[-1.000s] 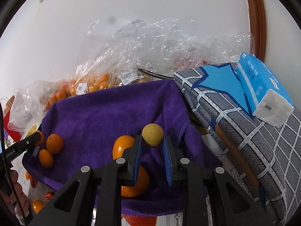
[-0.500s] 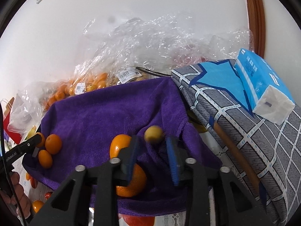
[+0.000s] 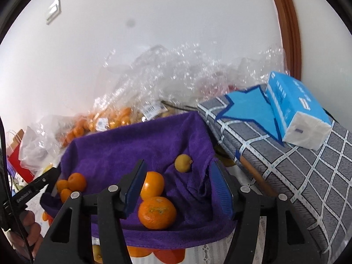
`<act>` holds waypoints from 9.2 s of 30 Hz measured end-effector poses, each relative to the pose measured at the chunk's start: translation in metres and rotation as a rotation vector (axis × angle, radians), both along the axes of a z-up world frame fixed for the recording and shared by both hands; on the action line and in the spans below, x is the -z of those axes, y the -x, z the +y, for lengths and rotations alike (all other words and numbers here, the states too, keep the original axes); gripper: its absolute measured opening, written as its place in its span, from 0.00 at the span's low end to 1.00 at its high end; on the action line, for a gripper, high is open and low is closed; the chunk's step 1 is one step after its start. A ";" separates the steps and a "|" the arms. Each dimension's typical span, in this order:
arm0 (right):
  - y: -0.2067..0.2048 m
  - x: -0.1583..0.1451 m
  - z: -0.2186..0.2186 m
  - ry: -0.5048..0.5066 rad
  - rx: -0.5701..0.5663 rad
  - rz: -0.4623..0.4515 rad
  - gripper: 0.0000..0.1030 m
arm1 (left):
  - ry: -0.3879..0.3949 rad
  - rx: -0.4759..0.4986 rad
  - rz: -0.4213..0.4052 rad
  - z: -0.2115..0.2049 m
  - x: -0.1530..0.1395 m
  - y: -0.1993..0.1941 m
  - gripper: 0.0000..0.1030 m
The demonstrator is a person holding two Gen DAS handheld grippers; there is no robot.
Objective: Organize fruits
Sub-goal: 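Lower the pear onto the towel and open the right gripper while the left releases its orange, then grasp a second small yellow-green pear on the bed with the right gripper, then grasp an orange beside the towel with the left gripper while the right holds the pear, then carry the pear and orange over the towel and open both grippers, then grasp the leafy tangerine with the right gripper while the left grasps the small red fruit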
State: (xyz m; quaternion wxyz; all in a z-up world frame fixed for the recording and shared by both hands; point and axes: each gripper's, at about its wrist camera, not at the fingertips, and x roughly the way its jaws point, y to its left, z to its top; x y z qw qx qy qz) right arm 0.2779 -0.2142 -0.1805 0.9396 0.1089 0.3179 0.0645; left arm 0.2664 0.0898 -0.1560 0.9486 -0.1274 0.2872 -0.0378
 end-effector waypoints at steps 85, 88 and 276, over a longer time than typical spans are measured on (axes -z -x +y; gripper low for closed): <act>0.081 -0.006 0.038 0.033 -0.096 -0.079 0.27 | 0.066 0.106 0.015 -0.004 -0.010 0.031 0.48; 0.075 -0.002 0.029 0.013 -0.058 -0.056 0.27 | 0.044 0.138 0.030 -0.011 -0.005 0.057 0.48; 0.094 0.032 0.139 0.133 -0.317 0.198 0.57 | 0.201 -0.047 0.086 0.042 0.002 0.027 0.48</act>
